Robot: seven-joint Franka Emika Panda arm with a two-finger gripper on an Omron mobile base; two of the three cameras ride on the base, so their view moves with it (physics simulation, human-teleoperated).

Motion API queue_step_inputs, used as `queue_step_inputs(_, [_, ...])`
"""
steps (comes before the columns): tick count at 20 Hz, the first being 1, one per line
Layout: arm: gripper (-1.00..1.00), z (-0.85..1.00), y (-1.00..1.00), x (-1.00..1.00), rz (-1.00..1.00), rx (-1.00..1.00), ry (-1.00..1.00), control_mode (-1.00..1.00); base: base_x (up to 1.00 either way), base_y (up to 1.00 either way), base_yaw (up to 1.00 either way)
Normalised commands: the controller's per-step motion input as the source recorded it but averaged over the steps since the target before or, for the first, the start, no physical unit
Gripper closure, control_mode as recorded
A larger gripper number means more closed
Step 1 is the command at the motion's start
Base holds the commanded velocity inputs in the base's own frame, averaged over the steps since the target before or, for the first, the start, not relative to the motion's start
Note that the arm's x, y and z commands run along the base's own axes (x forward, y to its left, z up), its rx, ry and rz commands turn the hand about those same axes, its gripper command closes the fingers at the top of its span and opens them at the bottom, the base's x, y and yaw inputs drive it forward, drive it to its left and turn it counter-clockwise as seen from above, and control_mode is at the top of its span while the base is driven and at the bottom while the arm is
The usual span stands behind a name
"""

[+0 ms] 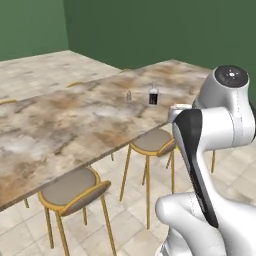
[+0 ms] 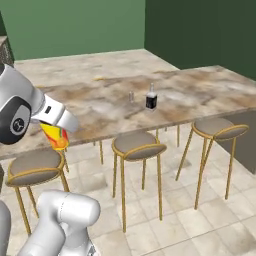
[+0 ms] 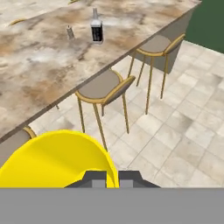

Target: Open the cabinet directly in front. Then move the liquor and the cup to the dining counter with the candle on it.

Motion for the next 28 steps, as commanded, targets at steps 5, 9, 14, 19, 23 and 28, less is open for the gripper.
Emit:
queue_step_inputs(5, [1.0, 0.0, 0.0, 0.0, 0.0, 0.0, 0.0, 1.0, 0.74, -1.0, 0.38])
queue_step_inputs(9, [1.0, 0.0, 0.0, 0.0, 0.0, 0.0, 0.0, 1.0, 1.0, -0.59, 0.24])
queue_step_inputs(14, [1.0, 0.0, 0.0, 0.0, 0.0, 0.0, 0.0, 1.0, 0.71, -0.55, 0.24])
queue_step_inputs(19, [1.0, 0.0, 0.0, 0.0, 0.0, 0.0, 0.0, 1.0, 0.26, -0.71, 0.22])
queue_step_inputs(23, [1.0, 0.0, 0.0, 0.0, 0.0, 0.0, 0.0, 1.0, 0.04, 0.0, 0.2])
queue_step_inputs(28, [1.0, 0.0, 0.0, 0.0, 0.0, 0.0, 0.0, 1.0, 0.0, 0.0, 0.18])
